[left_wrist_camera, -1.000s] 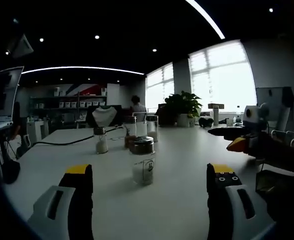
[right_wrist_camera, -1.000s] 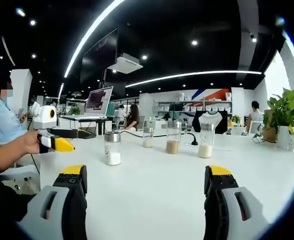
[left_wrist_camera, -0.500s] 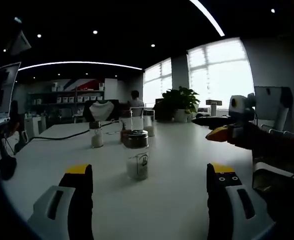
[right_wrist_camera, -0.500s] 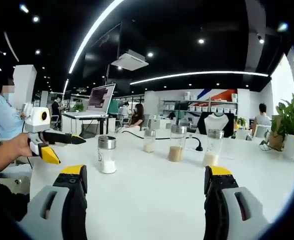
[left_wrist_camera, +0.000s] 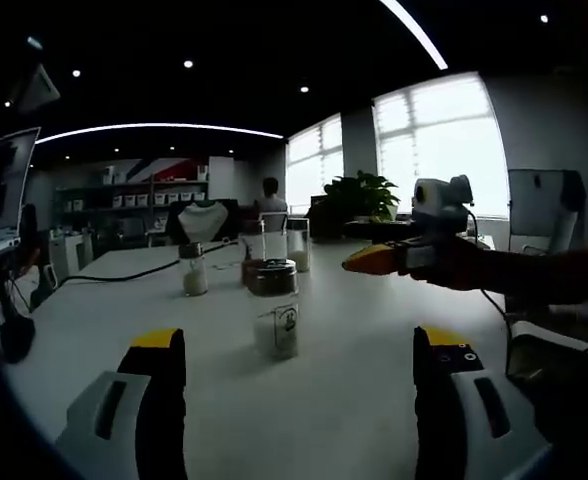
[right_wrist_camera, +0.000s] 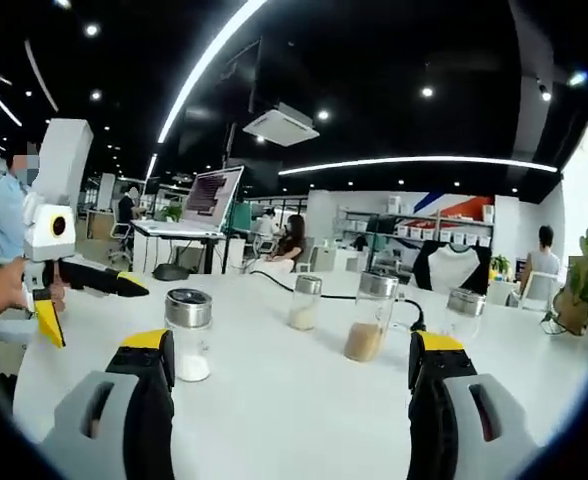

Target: Rotate the seasoning bottle until the label or dispensing opening points toward the visible target arrow and the bottle remains upright within the marked orientation range

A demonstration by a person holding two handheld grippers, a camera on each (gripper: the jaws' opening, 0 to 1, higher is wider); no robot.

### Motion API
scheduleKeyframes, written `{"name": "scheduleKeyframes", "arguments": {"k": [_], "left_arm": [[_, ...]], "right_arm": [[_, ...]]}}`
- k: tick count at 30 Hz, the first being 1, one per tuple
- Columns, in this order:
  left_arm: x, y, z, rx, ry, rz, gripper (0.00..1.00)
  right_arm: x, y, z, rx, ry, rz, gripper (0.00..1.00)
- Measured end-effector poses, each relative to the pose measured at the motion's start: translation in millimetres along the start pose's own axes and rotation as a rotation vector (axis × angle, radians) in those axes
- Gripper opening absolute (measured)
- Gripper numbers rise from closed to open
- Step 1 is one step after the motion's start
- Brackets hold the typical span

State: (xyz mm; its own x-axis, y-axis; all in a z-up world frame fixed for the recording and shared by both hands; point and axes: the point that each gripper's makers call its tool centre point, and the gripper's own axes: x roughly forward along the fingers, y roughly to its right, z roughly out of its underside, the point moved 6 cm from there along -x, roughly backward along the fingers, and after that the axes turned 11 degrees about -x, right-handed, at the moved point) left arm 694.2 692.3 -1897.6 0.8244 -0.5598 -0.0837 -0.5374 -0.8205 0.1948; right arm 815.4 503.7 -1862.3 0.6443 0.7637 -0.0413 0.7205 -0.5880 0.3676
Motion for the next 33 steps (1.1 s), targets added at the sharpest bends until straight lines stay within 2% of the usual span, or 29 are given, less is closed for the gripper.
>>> {"name": "scheduleKeyframes", "arguments": {"k": [2, 8, 11, 13, 23, 25, 27, 28, 31, 33], "left_arm": [[1, 0.5, 0.0, -0.004, 0.003, 0.002, 1.00], [2, 2.9, -0.2, -0.001, 0.003, 0.005, 1.00], [1, 3.1, -0.4, 0.000, 0.002, 0.002, 1.00], [1, 2.5, -0.7, 0.004, 0.001, 0.000, 1.00], [3, 3.4, -2.3, 0.009, 0.004, 0.000, 1.00], [4, 4.9, -2.3, 0.010, 0.005, 0.006, 1.00], [6, 5.6, -1.8, 0.005, 0.007, 0.007, 1.00], [6, 5.9, -1.7, 0.005, 0.007, 0.007, 1.00], [8, 7.8, -1.6, 0.009, 0.012, 0.004, 1.00], [9, 8.5, -0.8, 0.020, 0.004, 0.004, 1.00]], "right_arm": [[11, 4, 0.6, -0.012, 0.012, 0.001, 0.98], [37, 9, 3.0, 0.031, 0.041, -0.016, 0.91], [50, 14, 5.1, 0.060, 0.034, -0.013, 0.88], [58, 15, 2.8, 0.098, 0.060, -0.018, 0.87], [99, 19, 8.5, 0.103, 0.060, -0.021, 0.75], [109, 18, 10.1, 0.069, 0.040, -0.018, 0.71], [117, 15, 8.9, -0.076, 0.024, -0.023, 0.67], [123, 11, 8.9, -0.114, 0.020, -0.042, 0.64], [133, 7, 8.6, -0.111, 0.023, -0.057, 0.55], [143, 4, 12.0, -0.145, -0.015, -0.081, 0.54]]}}
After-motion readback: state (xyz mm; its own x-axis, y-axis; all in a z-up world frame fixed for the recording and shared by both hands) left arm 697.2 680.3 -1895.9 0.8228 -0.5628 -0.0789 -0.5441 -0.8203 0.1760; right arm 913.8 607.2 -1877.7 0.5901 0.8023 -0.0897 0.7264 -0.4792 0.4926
